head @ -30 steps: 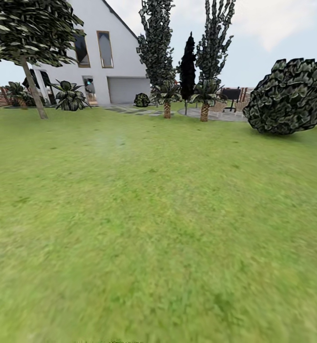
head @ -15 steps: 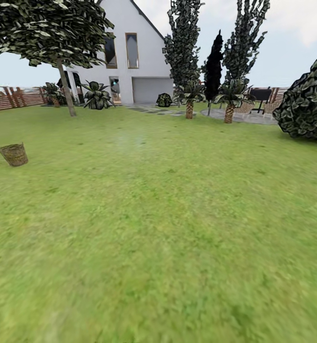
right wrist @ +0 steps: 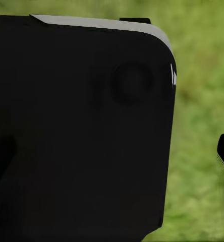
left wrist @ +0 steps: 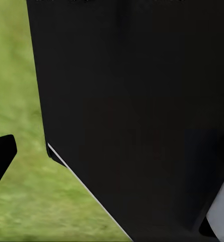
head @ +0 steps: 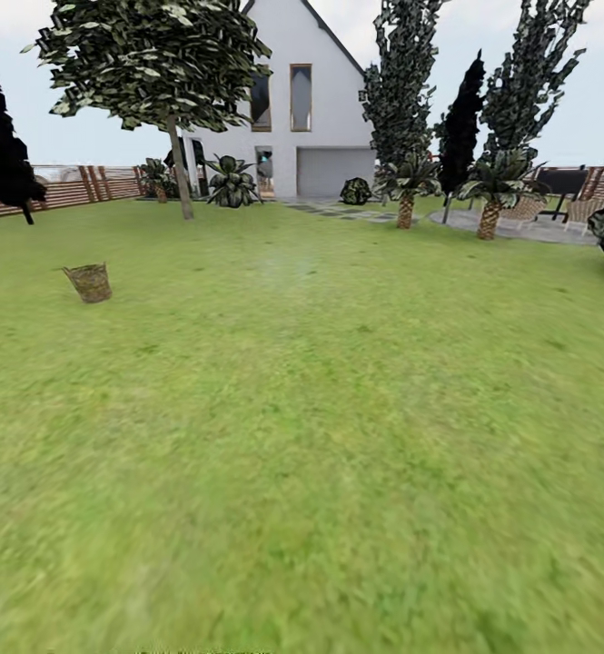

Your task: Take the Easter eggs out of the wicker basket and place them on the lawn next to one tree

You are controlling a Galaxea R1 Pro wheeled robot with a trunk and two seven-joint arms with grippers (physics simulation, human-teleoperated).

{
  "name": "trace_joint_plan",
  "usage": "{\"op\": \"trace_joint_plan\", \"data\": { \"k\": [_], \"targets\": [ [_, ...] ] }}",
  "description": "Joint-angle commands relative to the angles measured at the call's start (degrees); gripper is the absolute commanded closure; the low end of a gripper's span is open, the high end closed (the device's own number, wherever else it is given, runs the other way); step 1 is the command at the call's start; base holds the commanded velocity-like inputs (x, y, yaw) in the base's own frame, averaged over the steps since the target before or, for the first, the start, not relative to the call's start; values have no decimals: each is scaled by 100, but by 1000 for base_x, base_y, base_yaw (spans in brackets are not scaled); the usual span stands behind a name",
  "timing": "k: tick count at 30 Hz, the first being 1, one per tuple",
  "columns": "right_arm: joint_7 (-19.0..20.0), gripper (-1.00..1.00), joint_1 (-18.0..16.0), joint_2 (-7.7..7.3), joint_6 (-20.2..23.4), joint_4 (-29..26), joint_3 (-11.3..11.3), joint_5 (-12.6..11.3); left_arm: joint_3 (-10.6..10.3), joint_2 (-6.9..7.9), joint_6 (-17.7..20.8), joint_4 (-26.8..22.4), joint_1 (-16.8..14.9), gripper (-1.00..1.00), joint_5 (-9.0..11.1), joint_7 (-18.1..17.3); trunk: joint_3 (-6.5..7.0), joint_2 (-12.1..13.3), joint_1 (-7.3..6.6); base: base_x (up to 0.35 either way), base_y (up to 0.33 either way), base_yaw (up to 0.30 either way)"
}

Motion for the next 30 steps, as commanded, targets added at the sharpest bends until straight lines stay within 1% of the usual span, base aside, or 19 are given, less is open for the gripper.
{"op": "trace_joint_plan", "data": {
  "k": [1, 30],
  "targets": [
    [1, -100, -3, 0, -19, 6, 2, 4, 12, -1, 7, -14, 5, -100, 6, -3, -4, -2, 0, 0, 0, 296],
    [1, -100, -3, 0, -19, 6, 2, 4, 12, -1, 7, -15, 4, -100, 6, -3, -4, -2, 0, 0, 0, 296]
  ]
}}
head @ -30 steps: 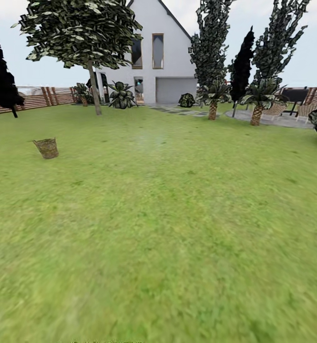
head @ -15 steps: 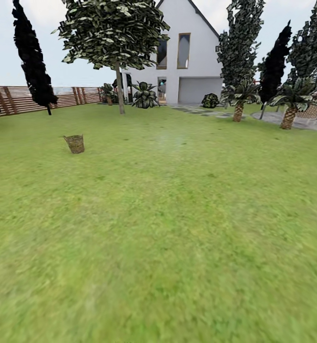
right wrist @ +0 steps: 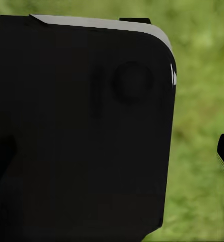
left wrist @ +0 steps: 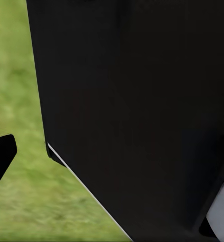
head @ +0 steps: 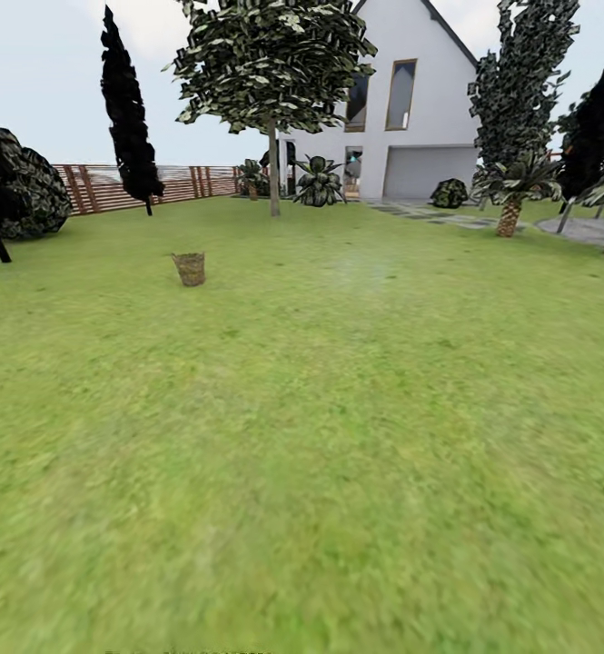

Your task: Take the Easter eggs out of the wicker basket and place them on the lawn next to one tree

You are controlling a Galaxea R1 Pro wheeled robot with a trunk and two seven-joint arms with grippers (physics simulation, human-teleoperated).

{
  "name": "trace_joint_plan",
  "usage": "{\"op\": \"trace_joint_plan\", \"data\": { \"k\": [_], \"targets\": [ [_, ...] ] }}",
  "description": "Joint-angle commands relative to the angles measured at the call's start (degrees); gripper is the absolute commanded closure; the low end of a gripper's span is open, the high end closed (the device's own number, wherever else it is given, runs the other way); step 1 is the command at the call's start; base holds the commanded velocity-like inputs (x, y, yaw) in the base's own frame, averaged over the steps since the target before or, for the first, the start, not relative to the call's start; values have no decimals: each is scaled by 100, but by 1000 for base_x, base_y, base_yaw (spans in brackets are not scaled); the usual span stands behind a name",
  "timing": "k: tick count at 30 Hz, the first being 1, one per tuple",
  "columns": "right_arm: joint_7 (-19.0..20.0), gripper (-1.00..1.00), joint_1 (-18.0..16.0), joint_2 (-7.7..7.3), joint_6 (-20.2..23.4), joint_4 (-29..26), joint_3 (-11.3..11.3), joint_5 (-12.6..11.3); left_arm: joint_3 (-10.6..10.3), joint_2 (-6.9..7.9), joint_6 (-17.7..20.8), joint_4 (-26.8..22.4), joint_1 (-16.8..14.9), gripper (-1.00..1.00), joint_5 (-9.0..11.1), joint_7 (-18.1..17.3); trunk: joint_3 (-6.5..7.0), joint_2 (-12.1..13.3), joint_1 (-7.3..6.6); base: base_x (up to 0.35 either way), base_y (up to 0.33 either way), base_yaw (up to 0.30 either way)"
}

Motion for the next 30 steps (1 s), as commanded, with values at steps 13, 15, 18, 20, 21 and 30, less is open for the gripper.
{"op": "trace_joint_plan", "data": {
  "k": [13, 15, 18, 20, 21, 30],
  "targets": [
    [2, -100, -3, -61, -17, -48, 132, 110, 12, -1, 7, -12, 5, -100, 6, -3, -4, -2, 0, 0, 0, 163],
    [1, -100, -5, -47, -18, -59, 133, 109, 12, -1, 7, -12, 5, -100, 6, -3, -4, -2, 0, 0, 0, 0],
    [1, -100, -6, -13, -25, -57, 137, 109, 12, -1, 7, -12, 5, -100, 6, -3, -6, -2, 0, 0, 0, 36],
    [1, -100, -6, -3, -26, -56, 141, 109, 12, -1, 7, -14, 4, -100, 6, -3, -12, -2, 0, 0, 0, 172],
    [1, -100, -5, -2, -27, -56, 142, 111, 12, -1, 7, -13, 4, -100, 6, -3, -15, -2, 0, 0, 0, 240],
    [1, -100, -4, 2, -28, -56, 151, 122, 12, -1, 8, -12, 5, -100, 6, -3, -38, -2, 0, 0, 0, 278]
  ]
}}
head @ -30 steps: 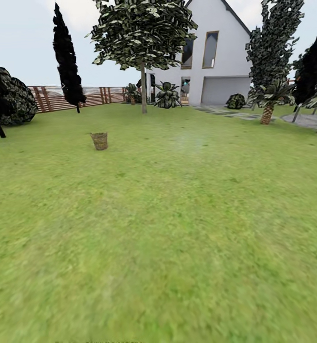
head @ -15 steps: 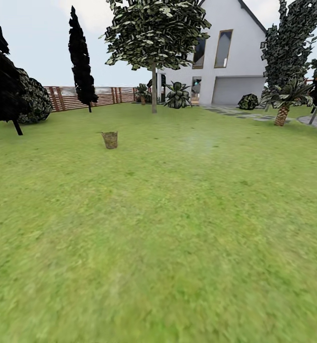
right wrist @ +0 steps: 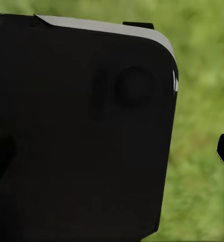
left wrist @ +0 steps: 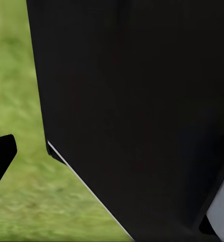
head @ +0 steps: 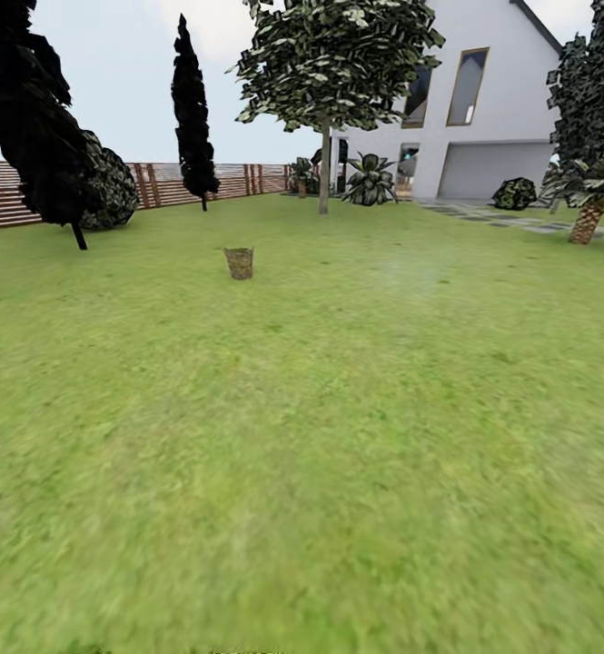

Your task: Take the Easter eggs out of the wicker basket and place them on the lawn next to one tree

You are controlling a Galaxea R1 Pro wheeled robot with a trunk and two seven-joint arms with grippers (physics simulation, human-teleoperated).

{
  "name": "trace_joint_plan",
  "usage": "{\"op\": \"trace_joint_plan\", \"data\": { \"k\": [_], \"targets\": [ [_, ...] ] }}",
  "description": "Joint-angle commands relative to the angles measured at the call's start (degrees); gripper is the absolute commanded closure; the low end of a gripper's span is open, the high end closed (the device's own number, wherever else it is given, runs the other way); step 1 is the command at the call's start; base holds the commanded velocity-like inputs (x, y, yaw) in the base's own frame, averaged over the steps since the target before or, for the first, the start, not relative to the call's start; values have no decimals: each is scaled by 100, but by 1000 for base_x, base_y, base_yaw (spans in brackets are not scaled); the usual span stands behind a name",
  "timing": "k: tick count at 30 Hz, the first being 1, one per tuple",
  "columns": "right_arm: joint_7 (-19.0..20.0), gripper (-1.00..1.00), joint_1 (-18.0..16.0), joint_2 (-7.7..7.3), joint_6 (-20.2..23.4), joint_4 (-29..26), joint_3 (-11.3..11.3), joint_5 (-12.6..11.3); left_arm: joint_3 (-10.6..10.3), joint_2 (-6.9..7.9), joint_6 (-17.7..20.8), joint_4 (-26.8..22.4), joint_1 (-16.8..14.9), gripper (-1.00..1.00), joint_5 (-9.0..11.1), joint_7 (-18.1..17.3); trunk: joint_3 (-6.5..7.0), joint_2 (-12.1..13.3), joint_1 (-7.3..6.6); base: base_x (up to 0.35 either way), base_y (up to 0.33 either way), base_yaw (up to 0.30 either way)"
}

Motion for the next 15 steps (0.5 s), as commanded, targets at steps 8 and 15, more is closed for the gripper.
{"op": "trace_joint_plan", "data": {
  "k": [8, 15],
  "targets": [
    [1, -100, -3, -2, -17, 6, 14, 16, 12, -1, 7, -14, 5, -100, 6, -3, -23, -2, 0, 0, 0, 285],
    [1, -100, -3, -2, -17, 6, 14, 13, 12, -1, 10, -14, 5, -100, 6, -3, -39, -2, 0, 0, 0, 285]
  ]
}}
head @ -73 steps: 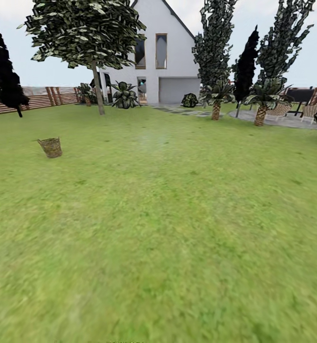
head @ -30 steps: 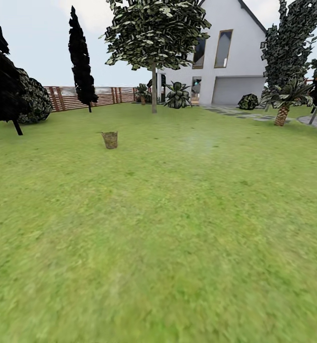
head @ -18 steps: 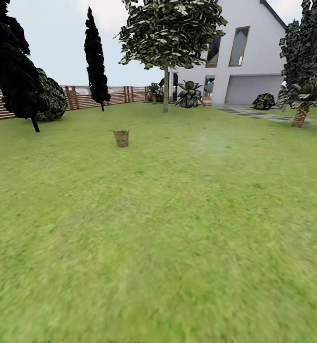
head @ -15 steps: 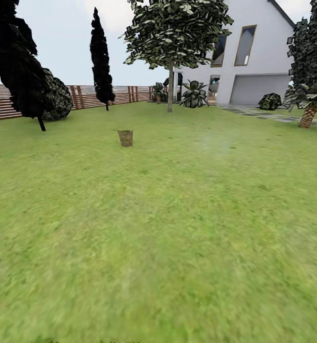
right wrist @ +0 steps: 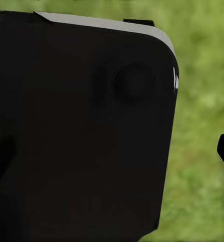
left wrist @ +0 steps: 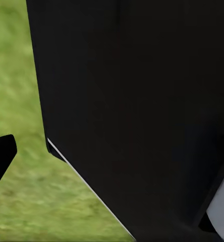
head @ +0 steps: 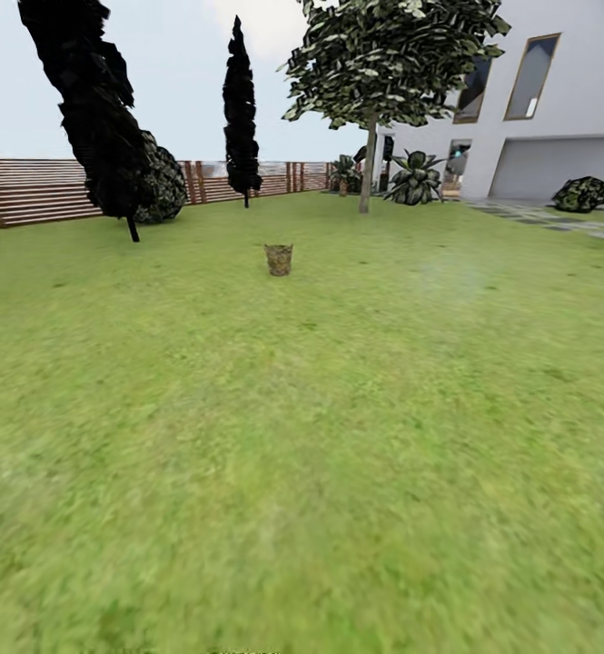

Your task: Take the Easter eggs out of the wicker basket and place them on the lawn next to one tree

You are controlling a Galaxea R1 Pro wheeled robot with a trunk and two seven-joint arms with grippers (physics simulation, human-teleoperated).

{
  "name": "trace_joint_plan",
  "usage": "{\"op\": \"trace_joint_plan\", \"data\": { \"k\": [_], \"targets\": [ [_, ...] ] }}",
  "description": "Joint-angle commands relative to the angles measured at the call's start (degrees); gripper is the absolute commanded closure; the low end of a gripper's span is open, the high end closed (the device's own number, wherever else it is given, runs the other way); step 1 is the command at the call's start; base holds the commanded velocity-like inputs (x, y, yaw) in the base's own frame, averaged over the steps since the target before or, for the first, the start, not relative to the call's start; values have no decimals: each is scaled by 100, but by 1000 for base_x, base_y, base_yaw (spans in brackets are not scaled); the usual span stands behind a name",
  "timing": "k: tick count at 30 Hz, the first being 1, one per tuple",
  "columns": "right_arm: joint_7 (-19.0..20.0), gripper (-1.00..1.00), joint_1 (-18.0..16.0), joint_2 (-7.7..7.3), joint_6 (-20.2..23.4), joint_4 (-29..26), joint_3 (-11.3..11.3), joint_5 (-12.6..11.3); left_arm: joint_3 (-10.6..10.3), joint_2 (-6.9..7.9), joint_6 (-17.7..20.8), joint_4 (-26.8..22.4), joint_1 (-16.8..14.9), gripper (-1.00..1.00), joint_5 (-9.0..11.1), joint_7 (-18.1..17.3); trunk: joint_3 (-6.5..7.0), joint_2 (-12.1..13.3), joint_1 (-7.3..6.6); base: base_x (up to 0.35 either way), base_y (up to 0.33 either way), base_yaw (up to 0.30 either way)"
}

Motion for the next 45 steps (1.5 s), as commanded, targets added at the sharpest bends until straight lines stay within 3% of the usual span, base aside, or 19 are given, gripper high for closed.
{"op": "trace_joint_plan", "data": {
  "k": [1, 27, 45],
  "targets": [
    [1, -100, -5, 0, -17, 6, 14, 14, 12, -1, 5, -14, 3, -100, 6, -3, -6, -2, 0, 0, 0, 254],
    [1, -100, -5, -4, -17, 6, 14, 20, 12, -1, 5, -15, 4, -100, 6, -3, -145, -2, 0, 0, 0, 151],
    [1, -100, -12, -46, -5, -5, 23, 104, 12, -1, 4, -15, 5, -100, 6, -3, -151, -2, 0, 0, 0, 60]
  ]
}}
